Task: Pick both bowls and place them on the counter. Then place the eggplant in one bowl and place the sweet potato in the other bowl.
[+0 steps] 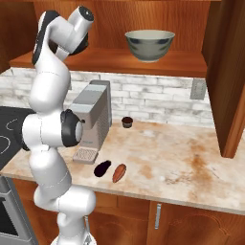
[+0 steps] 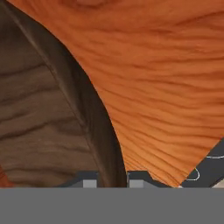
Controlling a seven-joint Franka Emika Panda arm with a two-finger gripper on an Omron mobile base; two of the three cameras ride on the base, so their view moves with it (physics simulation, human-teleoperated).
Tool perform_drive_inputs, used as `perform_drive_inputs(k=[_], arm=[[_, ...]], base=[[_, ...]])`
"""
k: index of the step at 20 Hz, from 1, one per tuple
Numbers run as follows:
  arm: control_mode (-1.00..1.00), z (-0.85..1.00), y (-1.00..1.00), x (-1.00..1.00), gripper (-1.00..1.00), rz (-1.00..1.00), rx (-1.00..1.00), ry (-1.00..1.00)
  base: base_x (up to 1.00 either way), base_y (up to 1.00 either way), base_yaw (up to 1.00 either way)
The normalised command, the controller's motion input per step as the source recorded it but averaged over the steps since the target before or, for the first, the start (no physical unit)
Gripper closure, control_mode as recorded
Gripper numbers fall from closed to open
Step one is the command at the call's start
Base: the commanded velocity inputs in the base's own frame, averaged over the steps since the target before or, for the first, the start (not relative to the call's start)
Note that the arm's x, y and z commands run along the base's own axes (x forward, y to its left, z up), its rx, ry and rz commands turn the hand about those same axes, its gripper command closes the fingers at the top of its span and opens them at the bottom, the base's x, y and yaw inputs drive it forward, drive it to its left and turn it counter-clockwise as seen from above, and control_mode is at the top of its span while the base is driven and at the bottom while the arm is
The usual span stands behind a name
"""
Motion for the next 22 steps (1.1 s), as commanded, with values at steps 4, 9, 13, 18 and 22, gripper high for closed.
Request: perform_drive_inputs(k=[4,9,13,18,22], arm=[[-1.0,0.03,-0.22,-0.75,1.0,0.0,0.04,0.0],[-1.0,0.0,-0.3,-0.85,1.0,0.0,0.03,0.0],[-1.0,0.06,-0.35,-0.84,1.0,0.0,0.01,-0.02],[-1.0,0.16,-0.42,-0.82,1.0,0.0,0.02,-0.09],[-1.0,0.1,-0.3,-0.77,1.0,0.0,0.0,-0.05]], base=[[0.0,0.0,0.0],[0.0,0.0,0.0],[0.0,0.0,0.0],[0.0,0.0,0.0],[0.0,0.0,0.0]])
